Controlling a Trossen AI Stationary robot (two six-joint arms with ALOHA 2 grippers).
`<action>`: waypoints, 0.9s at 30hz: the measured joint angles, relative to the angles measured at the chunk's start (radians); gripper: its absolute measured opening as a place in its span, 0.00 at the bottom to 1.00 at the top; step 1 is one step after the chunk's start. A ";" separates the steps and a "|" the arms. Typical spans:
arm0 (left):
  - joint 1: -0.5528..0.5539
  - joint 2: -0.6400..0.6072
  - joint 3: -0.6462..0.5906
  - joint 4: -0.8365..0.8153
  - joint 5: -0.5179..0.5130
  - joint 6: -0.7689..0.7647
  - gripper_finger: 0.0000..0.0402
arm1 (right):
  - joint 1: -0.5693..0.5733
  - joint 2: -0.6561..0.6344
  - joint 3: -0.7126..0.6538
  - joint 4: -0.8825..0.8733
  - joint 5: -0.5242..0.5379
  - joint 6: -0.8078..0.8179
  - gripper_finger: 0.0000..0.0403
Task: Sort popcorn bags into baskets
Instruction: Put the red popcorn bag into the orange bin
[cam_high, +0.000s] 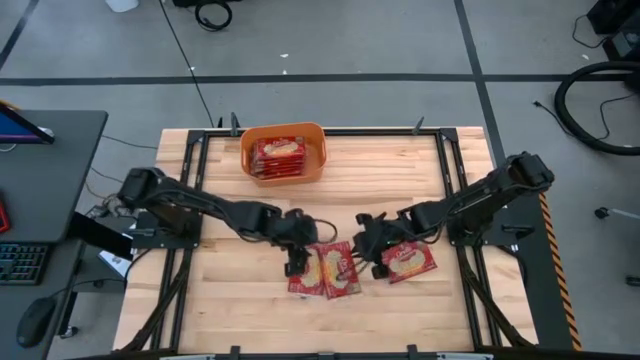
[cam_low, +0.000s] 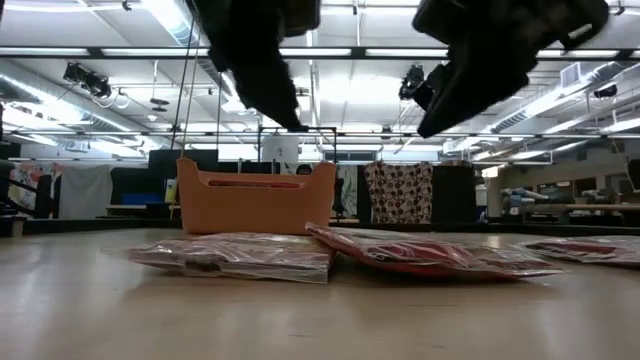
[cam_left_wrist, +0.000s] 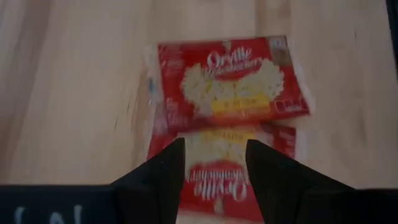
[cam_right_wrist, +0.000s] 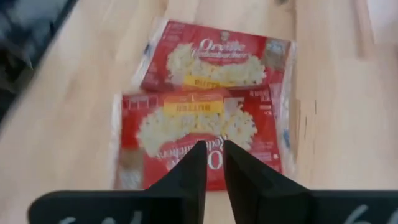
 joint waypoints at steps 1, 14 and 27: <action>-0.006 0.018 0.000 0.023 -0.009 0.025 0.44 | -0.012 -0.005 0.006 -0.011 -0.016 0.053 0.15; -0.079 0.142 0.000 0.096 -0.232 0.634 0.44 | -0.051 -0.188 0.011 -0.242 -0.192 0.358 0.16; -0.070 0.261 0.001 0.173 -0.273 0.898 0.43 | 0.024 -0.240 0.011 -0.296 -0.061 0.469 0.16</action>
